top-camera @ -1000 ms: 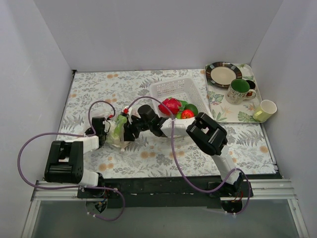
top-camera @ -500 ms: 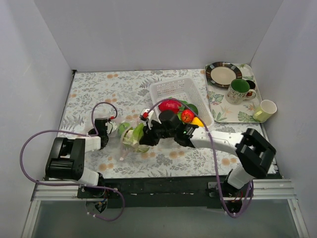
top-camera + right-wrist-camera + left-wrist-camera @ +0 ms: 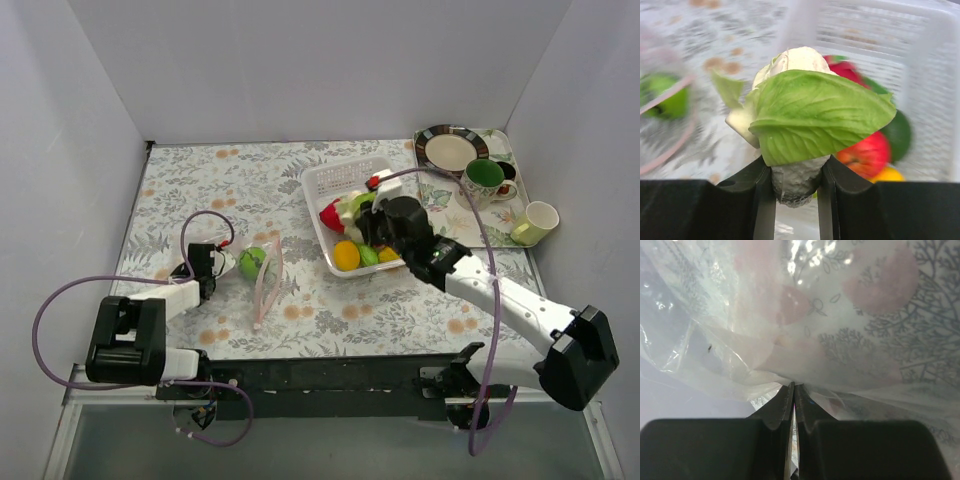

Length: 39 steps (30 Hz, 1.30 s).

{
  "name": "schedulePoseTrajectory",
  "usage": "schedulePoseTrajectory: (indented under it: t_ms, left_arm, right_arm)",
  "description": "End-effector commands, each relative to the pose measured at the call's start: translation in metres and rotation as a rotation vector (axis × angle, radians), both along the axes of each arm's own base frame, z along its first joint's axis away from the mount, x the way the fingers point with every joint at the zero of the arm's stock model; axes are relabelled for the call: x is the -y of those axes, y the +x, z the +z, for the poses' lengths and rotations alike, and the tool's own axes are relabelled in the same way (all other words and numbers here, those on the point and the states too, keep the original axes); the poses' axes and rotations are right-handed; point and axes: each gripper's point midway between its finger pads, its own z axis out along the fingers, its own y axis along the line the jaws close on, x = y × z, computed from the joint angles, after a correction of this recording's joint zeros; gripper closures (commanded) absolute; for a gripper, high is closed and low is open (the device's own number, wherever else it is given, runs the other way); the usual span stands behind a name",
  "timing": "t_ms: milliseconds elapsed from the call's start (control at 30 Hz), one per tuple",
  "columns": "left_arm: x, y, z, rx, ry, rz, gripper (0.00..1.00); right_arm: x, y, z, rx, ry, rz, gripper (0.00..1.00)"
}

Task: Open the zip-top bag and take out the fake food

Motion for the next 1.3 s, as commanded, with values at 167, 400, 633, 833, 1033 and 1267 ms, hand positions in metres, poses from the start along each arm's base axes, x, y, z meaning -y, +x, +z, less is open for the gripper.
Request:
schedulePoseTrajectory:
  t_ms: [167, 400, 633, 833, 1033, 1267]
  left_arm:
    - [0.008, -0.025, -0.012, -0.089, -0.070, -0.013, 1.00]
    - [0.010, -0.027, -0.017, -0.105, -0.076, -0.012, 1.00]
    - [0.010, -0.024, -0.019, -0.108, -0.079, -0.012, 1.00]
    - [0.010, -0.022, -0.023, -0.116, -0.071, -0.012, 1.00]
    - [0.011, -0.014, -0.026, -0.105, -0.017, -0.018, 1.00]
    - [0.017, -0.010, -0.035, -0.142, -0.010, -0.029, 1.00]
  right_arm:
    - [0.070, 0.076, -0.024, -0.135, -0.145, -0.388, 0.08]
    - [0.068, 0.070, 0.014, 0.018, -0.112, -0.377, 0.01]
    - [-0.017, 0.000, 0.029, 0.231, -0.023, 0.070, 0.07]
    - [-0.088, -0.067, -0.025, 0.183, -0.060, 0.358, 0.32]
    - [-0.137, -0.069, -0.056, 0.131, -0.051, 0.443, 0.37]
    - [-0.186, -0.063, -0.076, 0.099, -0.037, 0.531, 0.36]
